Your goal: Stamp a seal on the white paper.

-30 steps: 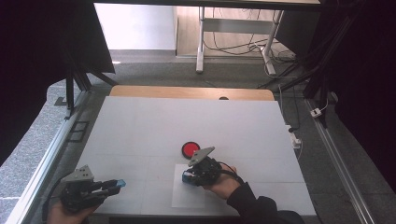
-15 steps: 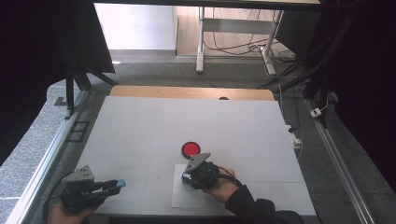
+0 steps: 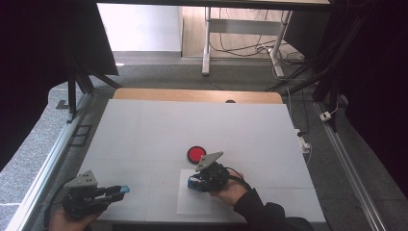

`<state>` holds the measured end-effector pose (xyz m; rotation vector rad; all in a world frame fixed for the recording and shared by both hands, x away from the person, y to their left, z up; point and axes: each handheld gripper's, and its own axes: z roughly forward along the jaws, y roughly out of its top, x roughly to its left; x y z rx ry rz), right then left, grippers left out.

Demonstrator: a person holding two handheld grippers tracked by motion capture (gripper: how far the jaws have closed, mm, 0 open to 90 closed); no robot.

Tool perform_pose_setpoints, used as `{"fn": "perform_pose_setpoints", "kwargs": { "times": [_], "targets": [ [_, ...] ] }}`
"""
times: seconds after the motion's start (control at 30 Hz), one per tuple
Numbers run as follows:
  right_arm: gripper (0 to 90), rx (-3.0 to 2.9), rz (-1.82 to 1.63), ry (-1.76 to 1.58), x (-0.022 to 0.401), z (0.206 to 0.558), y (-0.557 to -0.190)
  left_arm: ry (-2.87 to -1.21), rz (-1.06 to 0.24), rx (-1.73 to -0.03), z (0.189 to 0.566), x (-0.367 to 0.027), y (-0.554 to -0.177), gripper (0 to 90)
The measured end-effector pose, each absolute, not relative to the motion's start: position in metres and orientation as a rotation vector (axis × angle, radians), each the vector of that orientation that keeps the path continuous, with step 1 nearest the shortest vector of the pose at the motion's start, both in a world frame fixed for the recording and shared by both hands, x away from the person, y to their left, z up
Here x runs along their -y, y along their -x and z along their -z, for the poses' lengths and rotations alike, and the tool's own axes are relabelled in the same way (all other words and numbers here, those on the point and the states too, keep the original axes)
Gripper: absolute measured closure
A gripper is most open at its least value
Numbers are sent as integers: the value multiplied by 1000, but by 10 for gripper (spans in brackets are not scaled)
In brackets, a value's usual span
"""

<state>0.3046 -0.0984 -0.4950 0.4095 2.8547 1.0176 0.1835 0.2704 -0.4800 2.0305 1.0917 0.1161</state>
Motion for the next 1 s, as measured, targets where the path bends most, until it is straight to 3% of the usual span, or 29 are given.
{"fn": "perform_pose_setpoints", "kwargs": {
  "times": [1.0],
  "targets": [
    [705,-2867,-986,-413,95,492,-305,-2019,-114,-1089,479,-272,-184,686]
  ]
}}
